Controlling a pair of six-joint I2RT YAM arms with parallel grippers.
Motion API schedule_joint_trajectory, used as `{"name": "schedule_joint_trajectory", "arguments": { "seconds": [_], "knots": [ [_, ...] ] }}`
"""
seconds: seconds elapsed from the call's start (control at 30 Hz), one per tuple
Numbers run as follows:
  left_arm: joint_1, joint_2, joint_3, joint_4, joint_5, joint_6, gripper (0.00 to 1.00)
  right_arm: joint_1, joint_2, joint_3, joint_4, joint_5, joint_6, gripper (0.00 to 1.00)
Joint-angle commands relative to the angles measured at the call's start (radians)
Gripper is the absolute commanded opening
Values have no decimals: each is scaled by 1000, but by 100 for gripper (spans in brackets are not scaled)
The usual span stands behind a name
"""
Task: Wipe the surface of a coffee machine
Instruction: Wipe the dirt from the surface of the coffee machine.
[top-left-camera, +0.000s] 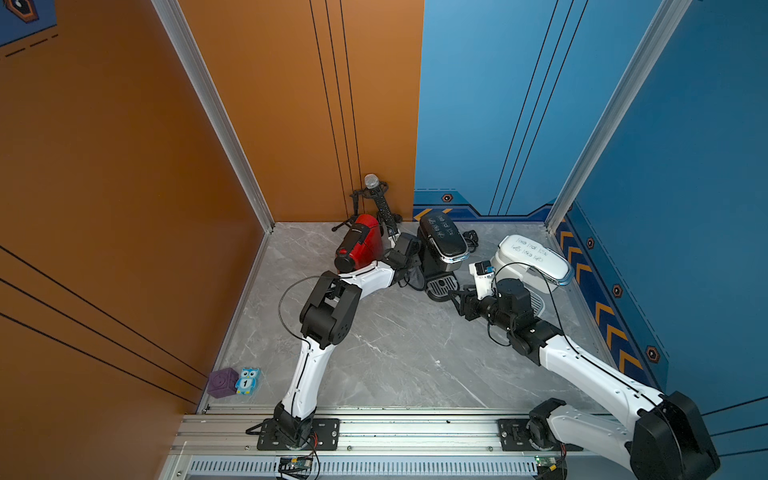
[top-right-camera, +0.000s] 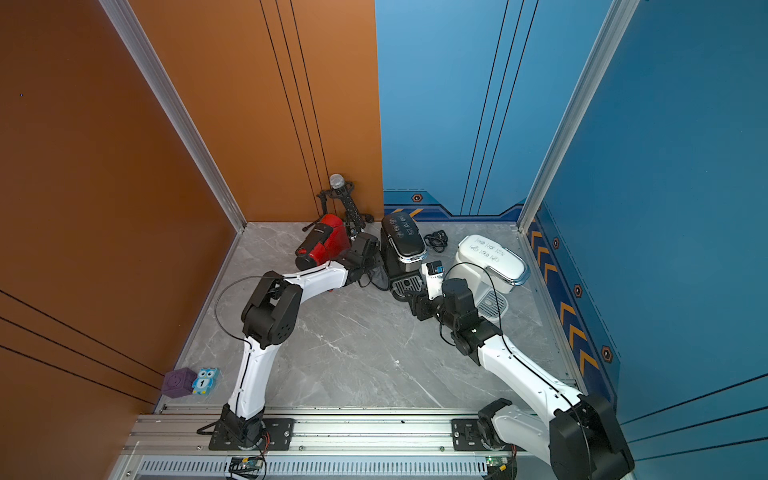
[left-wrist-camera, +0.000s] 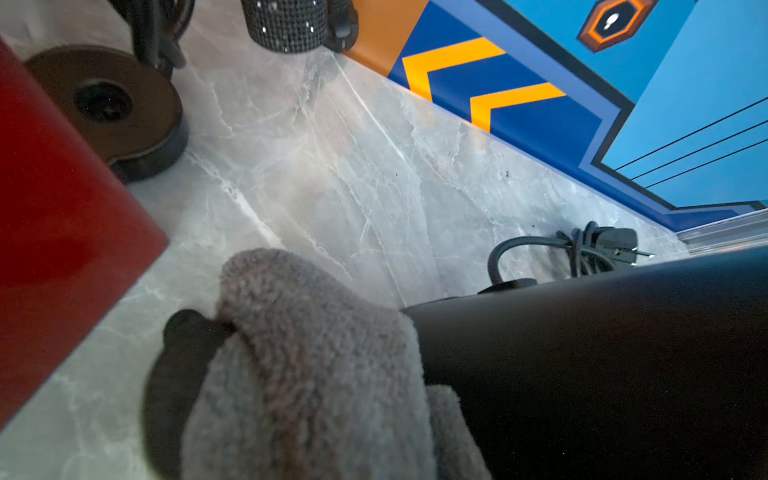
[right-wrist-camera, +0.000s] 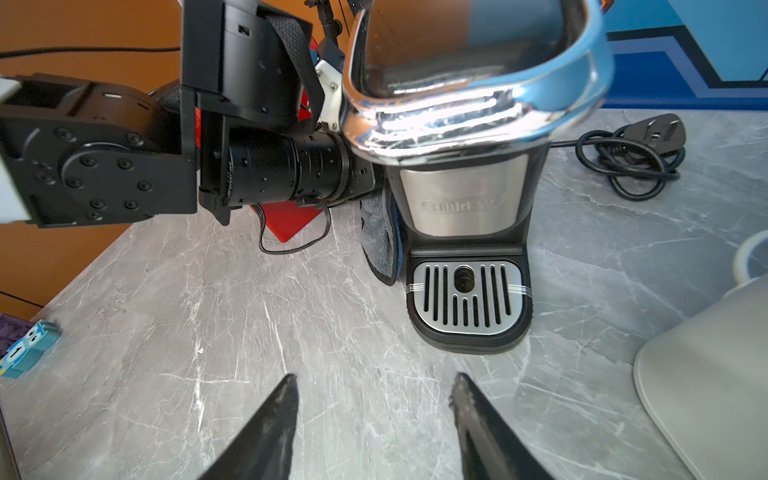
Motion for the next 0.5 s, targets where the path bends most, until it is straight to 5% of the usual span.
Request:
{"name": "schedule_joint_trajectory", "arguments": {
  "seconds": [0.0,0.47],
  "knots": [
    [-61,38,2,38,61,-25,0,5,6,5,-3,25,-15,60],
    [-86,-49,-17,44,37,-18,0,5,-23,-2,-6,31,-16,60]
  ]
}}
